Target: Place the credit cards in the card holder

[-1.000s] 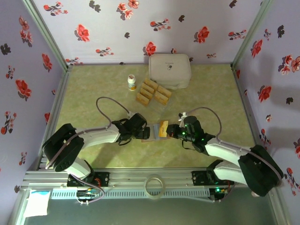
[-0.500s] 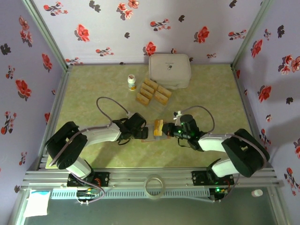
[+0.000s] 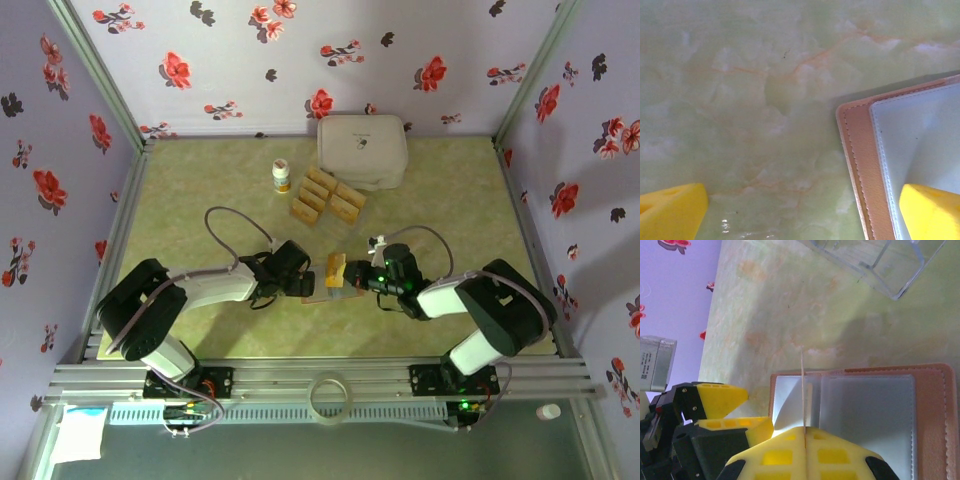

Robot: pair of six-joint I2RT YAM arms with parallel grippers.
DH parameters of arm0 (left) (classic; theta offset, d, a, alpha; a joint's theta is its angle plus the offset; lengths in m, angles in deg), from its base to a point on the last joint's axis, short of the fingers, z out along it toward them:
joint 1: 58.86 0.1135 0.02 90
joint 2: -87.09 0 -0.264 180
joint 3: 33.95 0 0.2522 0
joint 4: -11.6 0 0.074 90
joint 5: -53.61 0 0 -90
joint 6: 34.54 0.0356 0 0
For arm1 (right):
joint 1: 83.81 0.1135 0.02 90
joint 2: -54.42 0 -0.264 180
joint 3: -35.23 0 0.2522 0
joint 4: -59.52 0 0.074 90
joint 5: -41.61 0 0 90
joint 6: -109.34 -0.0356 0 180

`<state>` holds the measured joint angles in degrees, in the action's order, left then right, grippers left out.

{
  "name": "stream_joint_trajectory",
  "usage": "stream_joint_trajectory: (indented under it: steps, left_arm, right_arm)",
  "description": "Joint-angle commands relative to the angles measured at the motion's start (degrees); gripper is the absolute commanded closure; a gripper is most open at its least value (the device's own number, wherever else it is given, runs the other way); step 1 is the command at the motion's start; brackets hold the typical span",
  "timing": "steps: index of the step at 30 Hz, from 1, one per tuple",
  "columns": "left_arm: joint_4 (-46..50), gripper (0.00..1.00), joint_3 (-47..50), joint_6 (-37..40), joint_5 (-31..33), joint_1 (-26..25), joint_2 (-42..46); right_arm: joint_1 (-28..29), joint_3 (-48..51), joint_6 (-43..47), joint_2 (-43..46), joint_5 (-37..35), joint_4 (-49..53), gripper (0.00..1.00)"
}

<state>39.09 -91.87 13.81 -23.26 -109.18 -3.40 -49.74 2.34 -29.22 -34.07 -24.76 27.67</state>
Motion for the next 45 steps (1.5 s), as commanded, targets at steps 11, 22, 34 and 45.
stream_joint_trajectory:
  steps: [11,22,34,45]
  left_arm:
    - [0.85,0.00,1.18,1.20,1.30,1.15,-1.79]
    - [0.58,0.00,1.53,1.00,1.28,1.18,-1.61]
    - [0.48,0.00,1.41,1.05,1.12,1.15,-1.72]
    - [0.61,0.00,1.05,1.42,1.04,1.18,-1.70]
  right_arm:
    - [-1.72,0.32,-0.71,-1.86,2.47,-4.76,1.00]
    - [-1.72,1.56,-2.22,-5.36,4.09,-9.50,1.00]
    - [-1.72,2.57,-3.87,-9.23,6.90,-15.11,1.00]
    - [-1.98,3.93,-3.79,-9.53,8.68,-14.72,1.00]
